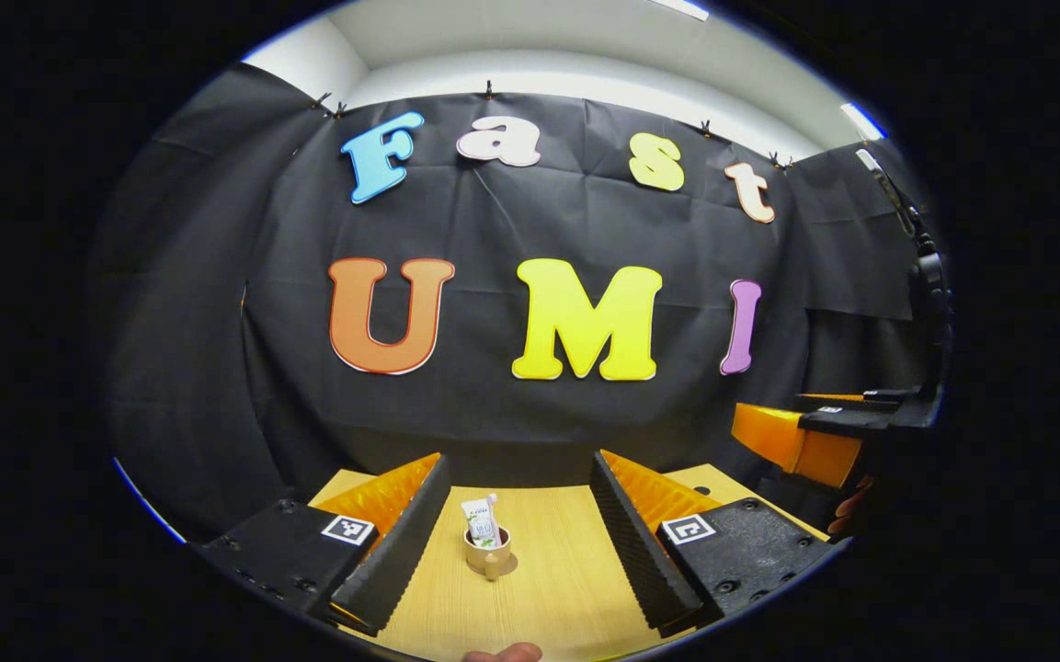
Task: Put the toothbrush and toothpaste on the desktop into the cup, then pick up the cup and place it on the coaster on the desktop.
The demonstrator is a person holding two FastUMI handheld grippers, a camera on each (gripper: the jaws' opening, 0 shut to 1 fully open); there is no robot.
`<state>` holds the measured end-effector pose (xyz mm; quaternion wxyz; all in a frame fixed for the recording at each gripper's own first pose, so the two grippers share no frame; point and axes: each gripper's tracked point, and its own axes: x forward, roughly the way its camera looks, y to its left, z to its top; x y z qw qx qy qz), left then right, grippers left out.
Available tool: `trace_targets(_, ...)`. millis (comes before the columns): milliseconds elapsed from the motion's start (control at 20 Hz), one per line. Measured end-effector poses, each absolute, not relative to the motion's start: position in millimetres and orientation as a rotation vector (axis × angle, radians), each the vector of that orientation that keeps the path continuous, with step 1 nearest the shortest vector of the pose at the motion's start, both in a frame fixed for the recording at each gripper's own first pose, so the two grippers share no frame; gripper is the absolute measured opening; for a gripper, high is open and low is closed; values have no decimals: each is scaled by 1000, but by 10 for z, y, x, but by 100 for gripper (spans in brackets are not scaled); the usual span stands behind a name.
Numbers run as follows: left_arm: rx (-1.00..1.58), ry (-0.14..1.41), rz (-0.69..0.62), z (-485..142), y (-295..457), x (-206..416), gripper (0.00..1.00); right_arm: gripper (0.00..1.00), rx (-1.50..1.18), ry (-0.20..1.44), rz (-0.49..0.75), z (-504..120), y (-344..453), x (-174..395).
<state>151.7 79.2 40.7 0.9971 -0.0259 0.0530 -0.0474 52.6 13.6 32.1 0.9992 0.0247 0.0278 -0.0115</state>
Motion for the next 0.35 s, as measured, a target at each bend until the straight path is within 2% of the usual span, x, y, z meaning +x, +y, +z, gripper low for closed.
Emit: trace_targets(350, -68, 86, -31, 506, 892, 1421, 98, 97, 19, -23, -17, 406, 201, 319)
